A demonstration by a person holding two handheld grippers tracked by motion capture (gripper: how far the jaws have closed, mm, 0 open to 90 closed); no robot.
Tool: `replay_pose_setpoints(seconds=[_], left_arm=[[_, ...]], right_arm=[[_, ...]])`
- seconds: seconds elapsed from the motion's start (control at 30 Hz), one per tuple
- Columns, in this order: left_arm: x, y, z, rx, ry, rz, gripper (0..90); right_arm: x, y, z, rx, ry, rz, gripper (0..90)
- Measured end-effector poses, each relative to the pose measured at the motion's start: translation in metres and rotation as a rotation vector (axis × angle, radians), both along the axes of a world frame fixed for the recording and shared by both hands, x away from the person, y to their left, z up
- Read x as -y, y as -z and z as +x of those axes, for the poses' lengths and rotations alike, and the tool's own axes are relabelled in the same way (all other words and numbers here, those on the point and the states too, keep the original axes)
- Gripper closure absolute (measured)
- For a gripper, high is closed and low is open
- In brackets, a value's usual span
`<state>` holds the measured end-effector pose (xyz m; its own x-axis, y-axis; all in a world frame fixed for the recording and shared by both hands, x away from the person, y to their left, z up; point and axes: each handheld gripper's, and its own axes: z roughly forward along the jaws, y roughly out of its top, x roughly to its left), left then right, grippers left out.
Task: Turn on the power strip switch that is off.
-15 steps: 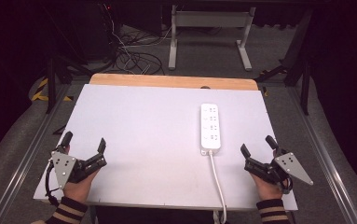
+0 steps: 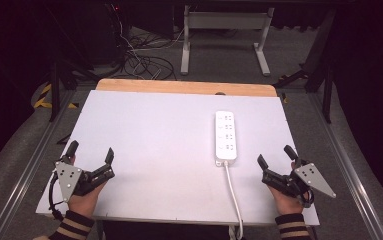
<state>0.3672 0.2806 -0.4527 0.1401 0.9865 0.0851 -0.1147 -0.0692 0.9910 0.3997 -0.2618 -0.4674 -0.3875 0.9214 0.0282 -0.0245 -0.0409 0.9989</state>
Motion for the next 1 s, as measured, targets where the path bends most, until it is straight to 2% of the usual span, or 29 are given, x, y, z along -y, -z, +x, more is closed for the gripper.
replay_pose_setpoints(seconds=[0.2, 0.23, 0.27, 0.3, 0.33, 0.37, 0.4, 0.43, 0.5, 0.57, 0.63, 0.77, 0.87, 1.0], left_arm=[[0.000, 0.000, 0.000, -0.001, 0.001, -0.002, 0.4], [0.000, 0.000, 0.000, 0.000, 0.001, -0.001, 0.4], [0.000, 0.000, 0.000, -0.001, 0.002, -0.001, 0.4], [0.000, 0.000, 0.000, -0.001, 0.002, -0.002, 0.4], [0.000, 0.000, 0.000, -0.002, 0.003, -0.003, 0.4], [0.000, 0.000, 0.000, -0.002, 0.003, -0.003, 0.4], [0.000, 0.000, 0.000, -0.002, 0.002, -0.002, 0.4], [0.000, 0.000, 0.000, -0.003, 0.004, -0.003, 0.4], [0.000, 0.000, 0.001, -0.004, 0.001, 0.010, 0.4], [0.000, 0.000, 0.001, -0.003, 0.001, 0.011, 0.4], [0.001, 0.000, 0.001, -0.004, 0.003, 0.013, 0.5], [0.000, 0.001, 0.001, -0.007, 0.003, 0.011, 0.5], [0.000, 0.001, 0.001, -0.007, 0.001, 0.009, 0.5], [0.000, 0.001, 0.001, -0.007, -0.001, 0.014, 0.5]], right_arm=[[-0.001, 0.000, 0.000, 0.009, -0.013, 0.006, 4.8], [0.000, 0.000, -0.001, 0.001, -0.016, -0.003, 18.5], [0.001, 0.000, -0.002, 0.000, -0.038, -0.015, 38.8], [0.001, 0.000, -0.002, 0.000, -0.038, -0.015, 38.8], [0.002, 0.000, -0.006, 0.003, -0.064, -0.029, 73.2], [0.003, 0.000, -0.007, -0.003, -0.074, -0.030, 83.1], [0.004, -0.001, -0.007, -0.013, -0.072, -0.031, 86.3], [0.004, -0.002, -0.007, -0.030, -0.070, -0.032, 87.3], [0.005, -0.004, -0.006, -0.043, -0.095, 0.005, 87.4], [0.003, -0.007, -0.005, -0.086, -0.081, 0.035, 90.0], [0.001, -0.010, -0.004, -0.108, -0.055, 0.038, 90.0], [0.001, -0.015, -0.005, -0.119, -0.047, 0.005, 90.0], [0.003, -0.025, -0.005, -0.137, -0.014, -0.023, 90.0], [0.003, -0.036, -0.006, -0.133, -0.002, -0.053, 90.0]])
